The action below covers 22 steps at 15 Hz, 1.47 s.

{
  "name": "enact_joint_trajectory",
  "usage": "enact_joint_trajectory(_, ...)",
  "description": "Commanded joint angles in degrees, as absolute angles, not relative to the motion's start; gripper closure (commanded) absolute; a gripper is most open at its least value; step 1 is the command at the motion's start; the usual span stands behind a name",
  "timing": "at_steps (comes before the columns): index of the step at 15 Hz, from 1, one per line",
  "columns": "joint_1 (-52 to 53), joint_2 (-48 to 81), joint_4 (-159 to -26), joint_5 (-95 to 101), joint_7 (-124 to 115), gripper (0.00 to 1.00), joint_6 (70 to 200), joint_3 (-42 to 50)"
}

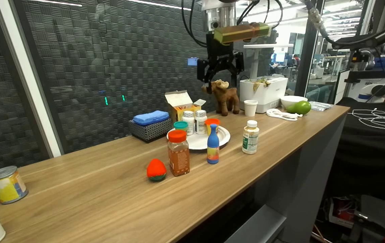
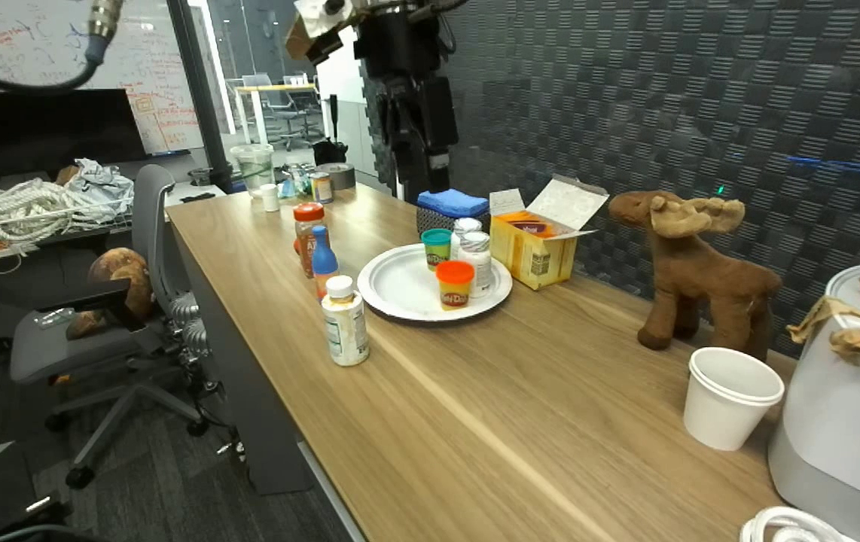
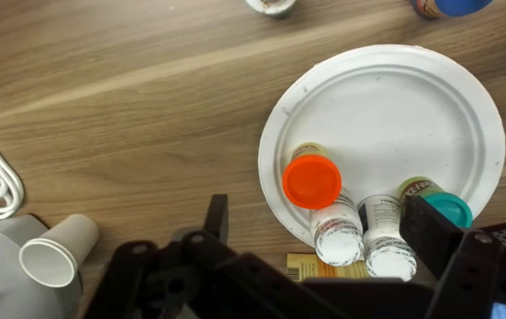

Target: Put the bottles and orange plushie surrounding the white plate on the white plate

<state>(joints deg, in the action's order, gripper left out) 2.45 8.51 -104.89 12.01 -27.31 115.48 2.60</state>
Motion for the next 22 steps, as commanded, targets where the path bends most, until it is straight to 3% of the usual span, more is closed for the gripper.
enact_joint_trajectory(1,3.8,2.6,-114.1,15.7,-37.2,0.00,119.9,2.0)
enact_joint_trajectory(13,0.3,-5.7,-130.9,10.9,-40.3,0.00,130.2,1.4)
enact_joint_trajectory(22,-0.5,-7.4,-135.1,0.8,-33.3,0.00,132.9,1.3)
